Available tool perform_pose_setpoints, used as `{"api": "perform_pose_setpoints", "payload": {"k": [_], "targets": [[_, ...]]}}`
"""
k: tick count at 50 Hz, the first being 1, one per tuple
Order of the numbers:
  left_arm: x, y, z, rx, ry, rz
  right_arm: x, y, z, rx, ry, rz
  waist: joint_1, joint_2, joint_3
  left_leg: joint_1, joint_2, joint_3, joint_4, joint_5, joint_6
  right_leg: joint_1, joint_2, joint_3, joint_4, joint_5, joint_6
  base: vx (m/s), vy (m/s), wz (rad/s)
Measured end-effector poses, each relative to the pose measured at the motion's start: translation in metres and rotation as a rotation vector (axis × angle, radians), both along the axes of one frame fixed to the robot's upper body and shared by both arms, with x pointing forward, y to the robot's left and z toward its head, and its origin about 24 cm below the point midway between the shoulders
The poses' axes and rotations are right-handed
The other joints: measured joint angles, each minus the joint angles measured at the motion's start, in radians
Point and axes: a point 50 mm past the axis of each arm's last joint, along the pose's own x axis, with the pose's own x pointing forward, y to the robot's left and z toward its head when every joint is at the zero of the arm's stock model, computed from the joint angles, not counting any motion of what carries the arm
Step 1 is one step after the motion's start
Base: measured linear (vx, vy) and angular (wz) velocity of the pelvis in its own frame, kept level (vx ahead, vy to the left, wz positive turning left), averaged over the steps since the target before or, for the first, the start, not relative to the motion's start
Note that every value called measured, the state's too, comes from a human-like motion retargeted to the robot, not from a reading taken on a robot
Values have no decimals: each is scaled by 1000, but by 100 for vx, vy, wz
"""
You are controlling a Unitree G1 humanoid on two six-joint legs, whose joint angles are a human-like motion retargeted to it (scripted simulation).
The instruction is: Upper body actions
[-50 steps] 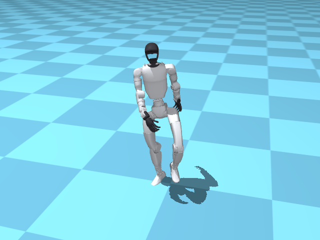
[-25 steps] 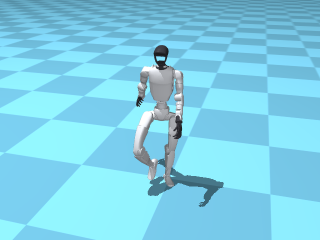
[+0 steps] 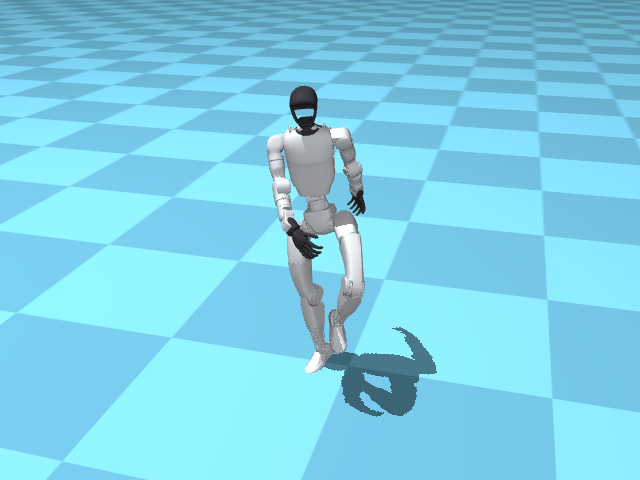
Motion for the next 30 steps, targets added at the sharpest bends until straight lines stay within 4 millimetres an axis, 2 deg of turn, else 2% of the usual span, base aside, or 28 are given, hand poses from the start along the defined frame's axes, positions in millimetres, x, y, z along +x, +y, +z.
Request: {"api": "perform_pose_setpoints", "payload": {"k": [2, 5, 7, 8, 10, 12, 13, 14, 15, 17, 18, 19, 20, 22, 23, 25, 27, 30], "targets": [[2, 7, 0, 22, 10, -19, 4, 8, 16, 93, -66, 48, -1, -1, -14, 42, 7, 10, -47, 7, -9, 12, 6, -14, -10, -4, -1, 8, 6, 26], [19, 21, -6, 62, -24, -58, -5, 7, 12, 97, -130, 50, -43, 10, -38, 142, -51, -24, -187, 29, -27, 48, 11, -47, -18, -15, 16, 10, 12, 84], [41, 28, -13, 77, -82, -101, -22, -5, -14, 24, -93, -8, -86, 18, -78, 271, -152, -70, -399, 66, -66, 70, 10, -77, -23, -27, 37, 18, 22, 102], [55, 31, -18, 84, -123, -131, -39, -15, -37, -38, -44, -40, -107, 19, -106, 374, -221, -100, -568, 92, -91, 81, 7, -93, -22, -37, 48, 31, 24, 84], [81, 34, -25, 108, -195, -184, -83, -34, -81, -171, 77, -65, -129, 16, -146, 599, -352, -164, -948, 150, -126, 101, 1, -104, 1, -64, 66, 36, 26, 38], [103, 35, -30, 137, -258, -226, -130, -54, -115, -300, 210, -98, -132, 43, -174, 789, -402, -179, -1264, 16, -196, 103, 38, -102, 47, -94, 71, 37, 24, -12], [118, 35, -33, 151, -298, -253, -164, -69, -134, -393, 301, -140, -131, 60, -191, 906, -386, -58, -1390, -142, -207, 98, 58, -100, 89, -112, 76, 43, 23, 43], [135, 32, -36, 151, -349, -273, -206, -88, -151, -503, 425, -199, -189, 87, -224, 980, -368, -1, -1512, -199, -189, 78, 72, -156, 157, -79, 78, 47, 30, 149], [153, 27, -38, 143, -406, -289, -254, -108, -162, -625, 564, -254, -277, 117, -266, 1031, -349, 25, -1631, -204, -157, 50, 82, -242, 239, -21, 79, 26, 35, 153], [204, 24, -39, 123, -544, -312, -298, -138, -164, -769, 753, -345, -311, 160, -250, 977, -319, -107, -1651, -172, -137, -121, 27, -181, 533, 170, 110, -20, 28, 31], [244, 23, -35, 126, -656, -348, -326, -158, -159, -840, 900, -434, -329, 180, -218, 964, -271, -19, -1640, -170, -154, -270, 33, -89, 729, 264, 112, -42, 22, -4], [277, 25, -29, 142, -755, -395, -354, -174, -154, -881, 1028, -528, -351, 189, -197, 946, -260, -25, -1633, -170, -149, -378, 34, -41, 877, 267, 108, -36, 21, 20], [306, 28, -21, 164, -848, -446, -381, -187, -146, -906, 1144, -625, -376, 191, -181, 924, -268, -79, -1628, -170, -133, -466, 32, -15, 1001, 225, 99, -20, 19, 18], [366, 44, 6, 220, -1027, -584, -420, -199, -133, -871, 1353, -805, -383, 178, -114, 922, -285, -65, -1613, -177, -111, -578, -88, -52, 1214, 141, 51, -16, 15, -1], [387, 48, 19, 258, -1090, -642, -437, -202, -127, -848, 1442, -869, -395, 170, -76, 928, -286, -72, -1602, -181, -104, -605, -119, -61, 1278, 127, 29, -16, 9, 16], [411, 51, 36, 326, -1157, -714, -461, -200, -119, -841, 1527, -967, -414, 171, -44, 925, -281, -114, -1588, -181, -100, -644, -130, -64, 1339, 112, 16, -8, 1, 32], [424, 51, 47, 411, -1207, -739, -488, -194, -110, -870, 1534, -1058, -403, 178, -66, 905, -273, -106, -1585, -180, -100, -696, -98, -40, 1351, 106, 30, 8, -3, -13], [420, 46, 46, 435, -1257, -752, -520, -191, -96, -885, 1563, -1161, -373, 184, -128, 894, -275, -85, -1589, -184, -105, -677, -68, -29, 1274, 116, 40, 26, -7, -34]]}}
